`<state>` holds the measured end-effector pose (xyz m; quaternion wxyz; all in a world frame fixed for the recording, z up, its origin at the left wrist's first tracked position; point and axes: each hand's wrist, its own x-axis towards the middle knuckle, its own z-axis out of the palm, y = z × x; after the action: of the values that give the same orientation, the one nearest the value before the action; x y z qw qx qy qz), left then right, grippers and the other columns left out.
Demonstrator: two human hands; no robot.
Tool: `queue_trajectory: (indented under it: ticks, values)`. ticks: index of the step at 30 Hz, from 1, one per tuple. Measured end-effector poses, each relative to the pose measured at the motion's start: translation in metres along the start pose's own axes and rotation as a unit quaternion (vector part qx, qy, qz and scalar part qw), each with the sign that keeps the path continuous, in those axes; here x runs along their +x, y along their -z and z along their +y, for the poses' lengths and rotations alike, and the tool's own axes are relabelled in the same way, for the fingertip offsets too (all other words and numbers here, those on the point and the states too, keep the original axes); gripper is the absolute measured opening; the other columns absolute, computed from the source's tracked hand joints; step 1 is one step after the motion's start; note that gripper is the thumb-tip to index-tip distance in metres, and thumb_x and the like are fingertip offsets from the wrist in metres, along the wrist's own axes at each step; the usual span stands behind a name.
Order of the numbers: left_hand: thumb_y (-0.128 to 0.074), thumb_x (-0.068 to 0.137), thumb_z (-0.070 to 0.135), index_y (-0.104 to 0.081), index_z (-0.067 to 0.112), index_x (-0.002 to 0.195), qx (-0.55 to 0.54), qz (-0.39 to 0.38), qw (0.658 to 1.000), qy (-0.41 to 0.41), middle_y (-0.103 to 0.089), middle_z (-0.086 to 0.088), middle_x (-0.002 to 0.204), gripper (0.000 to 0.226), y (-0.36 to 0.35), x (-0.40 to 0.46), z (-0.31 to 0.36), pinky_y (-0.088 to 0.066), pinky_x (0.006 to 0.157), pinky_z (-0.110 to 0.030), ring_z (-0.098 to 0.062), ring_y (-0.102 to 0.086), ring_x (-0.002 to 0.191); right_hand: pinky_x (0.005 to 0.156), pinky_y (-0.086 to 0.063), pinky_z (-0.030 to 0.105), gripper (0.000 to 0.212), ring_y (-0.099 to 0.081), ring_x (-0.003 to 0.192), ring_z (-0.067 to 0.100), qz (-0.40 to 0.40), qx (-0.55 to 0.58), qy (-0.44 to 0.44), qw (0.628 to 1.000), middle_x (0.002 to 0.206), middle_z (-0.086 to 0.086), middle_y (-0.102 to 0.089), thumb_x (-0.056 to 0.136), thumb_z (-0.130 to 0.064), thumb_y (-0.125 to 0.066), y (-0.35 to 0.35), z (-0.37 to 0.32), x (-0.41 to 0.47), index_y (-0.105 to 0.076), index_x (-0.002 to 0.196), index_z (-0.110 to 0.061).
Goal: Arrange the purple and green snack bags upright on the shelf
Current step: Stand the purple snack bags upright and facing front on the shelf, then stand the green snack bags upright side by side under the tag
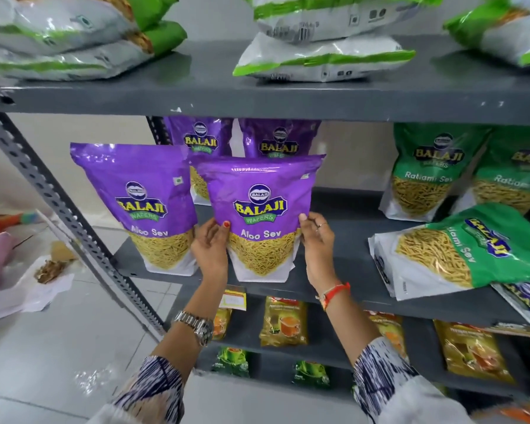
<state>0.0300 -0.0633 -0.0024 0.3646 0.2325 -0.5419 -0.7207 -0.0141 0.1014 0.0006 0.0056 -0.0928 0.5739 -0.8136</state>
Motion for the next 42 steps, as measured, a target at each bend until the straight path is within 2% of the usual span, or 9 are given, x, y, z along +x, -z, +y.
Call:
queue_trajectory:
  ticks: [5,9,13,19,24,28,32,38,42]
  values:
    - [-0.055,0.087,0.014,-0.030,0.008,0.138,0.035,-0.067,0.996,-0.040,-0.037,-0.010,0.146,0.057,-0.041,-0.073,-0.035,-0.037,0.106,-0.021,-0.012,-0.036,0.134,0.093,-0.051,0.031,0.014,-0.063,0.104,0.016,0.140,-0.062,0.063,0.986,0.112,0.011,-0.066,0.091,-0.016,-0.057,0.068,-0.014,-0.021,-0.060,0.102,-0.025]
    - [-0.054,0.087,0.015,-0.027,0.004,0.136,0.124,0.014,0.968,-0.220,-0.021,-0.017,0.149,0.057,-0.048,-0.100,-0.027,-0.015,0.117,-0.022,-0.019,-0.018,0.141,0.087,-0.053,0.039,0.018,-0.062,0.095,0.022,0.309,-0.026,0.125,0.942,0.100,0.011,-0.066,0.083,-0.012,-0.059,0.092,-0.025,-0.033,-0.062,0.092,-0.028]
    - [-0.052,0.087,0.012,-0.033,0.010,0.131,0.139,-0.102,0.919,-0.353,-0.033,-0.014,0.142,0.047,-0.097,-0.131,-0.029,-0.020,0.116,-0.039,-0.027,-0.026,0.136,0.071,-0.055,0.037,0.023,-0.058,0.085,0.031,0.488,-0.051,0.126,0.862,0.092,0.011,-0.057,0.080,-0.018,-0.064,0.151,-0.039,-0.034,-0.056,0.089,-0.037]
    - [-0.054,0.081,0.025,-0.033,0.007,0.133,0.228,-0.291,0.929,-0.035,-0.047,-0.012,0.134,0.058,-0.224,-0.142,-0.055,-0.022,0.113,-0.054,-0.030,-0.043,0.127,0.078,-0.048,0.037,0.027,-0.054,0.086,0.022,0.532,-0.017,-0.030,0.846,0.089,0.009,-0.053,0.079,-0.006,-0.070,0.226,-0.038,-0.034,-0.047,0.091,-0.010]
    - [-0.040,0.091,0.040,-0.056,0.007,0.112,0.472,-0.440,0.763,0.043,-0.057,-0.018,0.126,0.042,-0.303,-0.137,-0.072,-0.041,0.100,-0.038,-0.035,-0.054,0.114,0.073,-0.051,0.043,0.016,-0.053,0.081,0.025,0.468,0.071,-0.128,0.871,0.071,0.004,-0.049,0.085,-0.009,-0.065,0.252,-0.030,-0.028,-0.049,0.082,-0.010]
    - [-0.051,0.084,0.044,-0.056,0.000,0.114,0.428,-0.509,0.730,0.158,-0.059,-0.020,0.123,0.053,-0.333,-0.127,-0.094,-0.046,0.095,-0.034,-0.031,-0.059,0.105,0.067,-0.052,0.035,0.014,-0.059,0.081,0.023,0.479,0.096,-0.144,0.861,0.086,0.011,-0.060,0.088,-0.014,-0.061,0.262,-0.028,-0.033,-0.056,0.097,-0.004]
    - [-0.058,0.084,0.026,-0.054,0.000,0.111,0.376,-0.490,0.765,0.181,-0.061,-0.021,0.113,0.038,-0.342,-0.121,-0.103,-0.046,0.100,-0.046,-0.033,-0.060,0.100,0.065,-0.052,0.031,0.022,-0.061,0.083,0.026,0.480,0.093,-0.141,0.861,0.089,0.015,-0.062,0.089,-0.011,-0.059,0.268,-0.033,-0.036,-0.058,0.104,0.005]
    - [-0.067,0.077,0.009,-0.064,0.000,0.097,0.287,-0.433,0.826,0.219,-0.068,-0.006,0.066,0.023,-0.314,-0.146,-0.081,-0.052,0.057,-0.021,-0.013,-0.062,0.051,0.078,-0.056,0.044,0.009,-0.063,0.095,0.028,0.446,-0.003,-0.068,0.893,0.099,0.010,-0.065,0.093,-0.019,-0.053,0.285,-0.050,-0.053,-0.057,0.084,-0.020]
    - [-0.065,0.079,0.011,-0.067,0.013,0.078,0.215,-0.369,0.874,0.232,-0.070,0.005,0.060,0.002,-0.282,-0.167,-0.068,-0.051,0.058,-0.020,-0.012,-0.064,0.061,0.082,-0.052,0.047,0.009,-0.061,0.085,0.027,0.394,-0.116,0.005,0.912,0.089,0.003,-0.065,0.091,-0.026,-0.055,0.309,-0.074,-0.062,-0.060,0.084,-0.030]
